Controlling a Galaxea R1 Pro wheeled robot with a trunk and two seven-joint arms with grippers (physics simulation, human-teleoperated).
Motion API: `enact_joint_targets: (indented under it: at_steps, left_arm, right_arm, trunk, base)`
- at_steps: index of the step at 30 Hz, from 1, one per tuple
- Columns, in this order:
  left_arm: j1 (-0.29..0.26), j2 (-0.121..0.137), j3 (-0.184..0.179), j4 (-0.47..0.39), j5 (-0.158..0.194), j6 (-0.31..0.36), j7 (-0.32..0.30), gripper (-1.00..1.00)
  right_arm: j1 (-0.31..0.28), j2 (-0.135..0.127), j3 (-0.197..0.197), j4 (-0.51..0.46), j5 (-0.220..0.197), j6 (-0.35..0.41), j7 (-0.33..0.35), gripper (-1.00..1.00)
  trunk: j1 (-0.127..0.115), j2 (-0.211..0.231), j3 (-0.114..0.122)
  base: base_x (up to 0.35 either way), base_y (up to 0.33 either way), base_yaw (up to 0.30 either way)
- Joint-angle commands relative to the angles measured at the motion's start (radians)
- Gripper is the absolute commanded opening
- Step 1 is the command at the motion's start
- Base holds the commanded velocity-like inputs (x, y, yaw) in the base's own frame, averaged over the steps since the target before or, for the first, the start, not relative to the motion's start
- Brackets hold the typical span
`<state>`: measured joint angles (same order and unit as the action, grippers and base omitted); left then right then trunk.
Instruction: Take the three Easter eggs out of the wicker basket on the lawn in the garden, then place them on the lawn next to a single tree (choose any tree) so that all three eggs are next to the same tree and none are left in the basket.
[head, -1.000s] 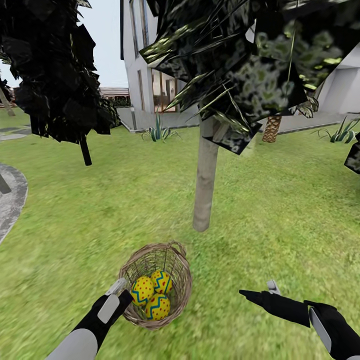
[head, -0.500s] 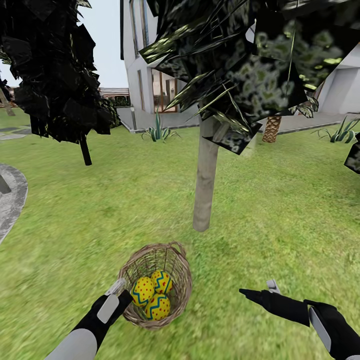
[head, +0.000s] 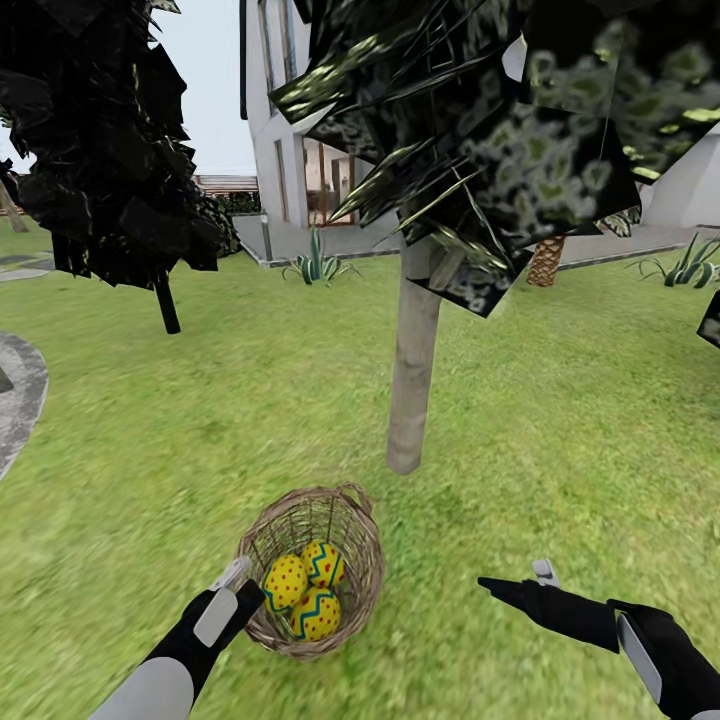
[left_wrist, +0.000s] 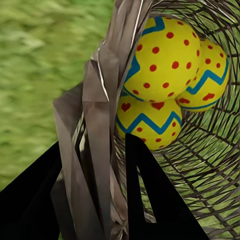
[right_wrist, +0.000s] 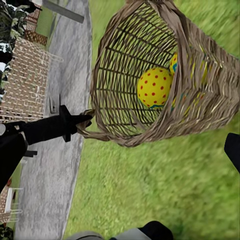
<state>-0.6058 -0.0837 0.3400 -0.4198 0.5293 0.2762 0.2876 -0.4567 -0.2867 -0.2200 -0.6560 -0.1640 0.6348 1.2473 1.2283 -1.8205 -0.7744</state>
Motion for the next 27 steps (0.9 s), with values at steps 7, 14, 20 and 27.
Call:
enact_joint_targets:
  at_steps: [7, 14, 20, 27]
  left_arm:
    - [0.000, -0.001, -0.003, -0.004, 0.012, 0.004, 0.005, -1.00]
    - [0.000, -0.001, -0.004, -0.004, 0.012, 0.005, 0.005, -1.00]
    - [0.000, -0.001, 0.000, -0.004, 0.012, 0.005, 0.005, -1.00]
    - [0.000, -0.001, 0.001, -0.003, 0.012, 0.005, 0.005, -1.00]
  right_arm:
    - [0.000, 0.000, -0.001, 0.001, -0.005, 0.008, 0.001, 1.00]
    - [0.000, 0.000, -0.001, 0.001, -0.005, 0.008, 0.001, 1.00]
    - [0.000, 0.000, -0.001, 0.001, -0.005, 0.008, 0.001, 1.00]
    - [0.000, 0.000, -0.001, 0.001, -0.005, 0.008, 0.001, 1.00]
  trunk:
    - [0.000, 0.000, -0.001]
    - [0.000, 0.000, -0.001]
    - [0.000, 0.000, -0.001]
    - [0.000, 0.000, -0.001]
  base:
    - [0.096, -0.074, 0.000]
    - [0.290, -0.189, -0.004]
    - [0.082, -0.025, -0.205]
    - [0.205, 0.000, -0.048]
